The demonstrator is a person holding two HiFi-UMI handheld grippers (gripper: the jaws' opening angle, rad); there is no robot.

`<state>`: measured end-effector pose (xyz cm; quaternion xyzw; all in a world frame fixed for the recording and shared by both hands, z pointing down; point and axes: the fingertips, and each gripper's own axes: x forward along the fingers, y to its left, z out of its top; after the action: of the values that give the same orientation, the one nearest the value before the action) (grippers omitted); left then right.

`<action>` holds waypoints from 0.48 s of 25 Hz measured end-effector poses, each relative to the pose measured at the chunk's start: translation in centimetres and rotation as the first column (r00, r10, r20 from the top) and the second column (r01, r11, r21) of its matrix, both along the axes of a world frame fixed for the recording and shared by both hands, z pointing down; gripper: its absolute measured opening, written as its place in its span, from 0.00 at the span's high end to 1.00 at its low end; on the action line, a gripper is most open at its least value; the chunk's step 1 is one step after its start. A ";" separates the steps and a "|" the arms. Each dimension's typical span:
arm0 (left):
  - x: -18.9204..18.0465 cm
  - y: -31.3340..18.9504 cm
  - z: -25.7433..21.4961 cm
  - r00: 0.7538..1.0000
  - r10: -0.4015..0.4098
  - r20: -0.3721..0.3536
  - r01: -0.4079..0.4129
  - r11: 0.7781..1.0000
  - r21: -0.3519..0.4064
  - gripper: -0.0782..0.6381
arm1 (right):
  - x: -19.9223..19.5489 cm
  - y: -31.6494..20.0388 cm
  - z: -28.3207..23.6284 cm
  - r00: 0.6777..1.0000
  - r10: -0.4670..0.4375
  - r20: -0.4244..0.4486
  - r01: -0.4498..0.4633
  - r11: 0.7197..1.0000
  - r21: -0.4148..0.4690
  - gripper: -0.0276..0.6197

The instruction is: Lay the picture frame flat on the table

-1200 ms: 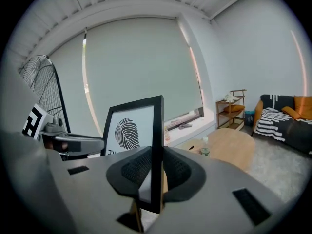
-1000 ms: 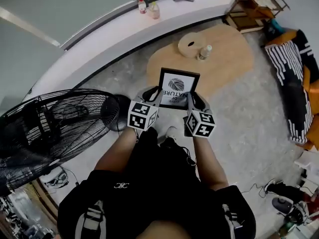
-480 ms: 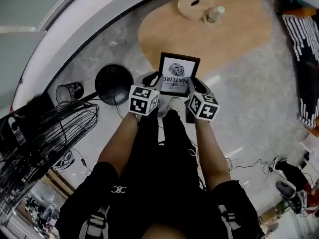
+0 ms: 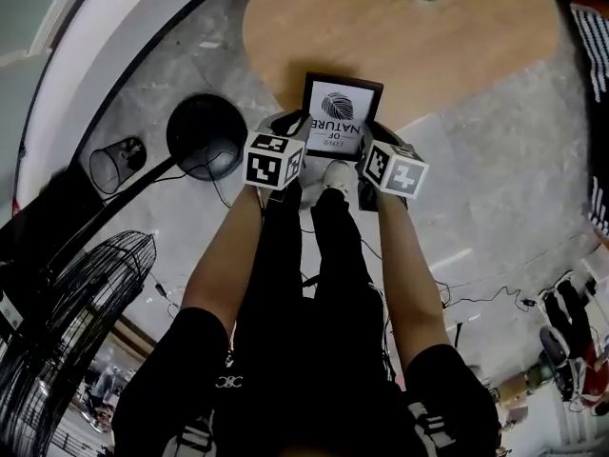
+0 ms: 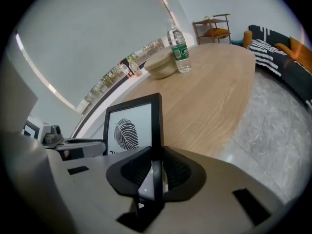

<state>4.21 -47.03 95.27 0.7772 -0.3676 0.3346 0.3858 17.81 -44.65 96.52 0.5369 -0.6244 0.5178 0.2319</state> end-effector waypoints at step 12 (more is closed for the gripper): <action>0.3 -3.0 7.9 0.999 -0.013 0.034 0.016 0.998 -0.062 0.76 | 0.3 -2.9 7.0 0.998 -0.023 -0.055 0.022 1.000 -0.018 0.82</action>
<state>4.56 -50.08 103.17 0.7565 -0.3691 0.3560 0.4059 18.11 -47.52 103.47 0.5420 -0.6193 0.5053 0.2596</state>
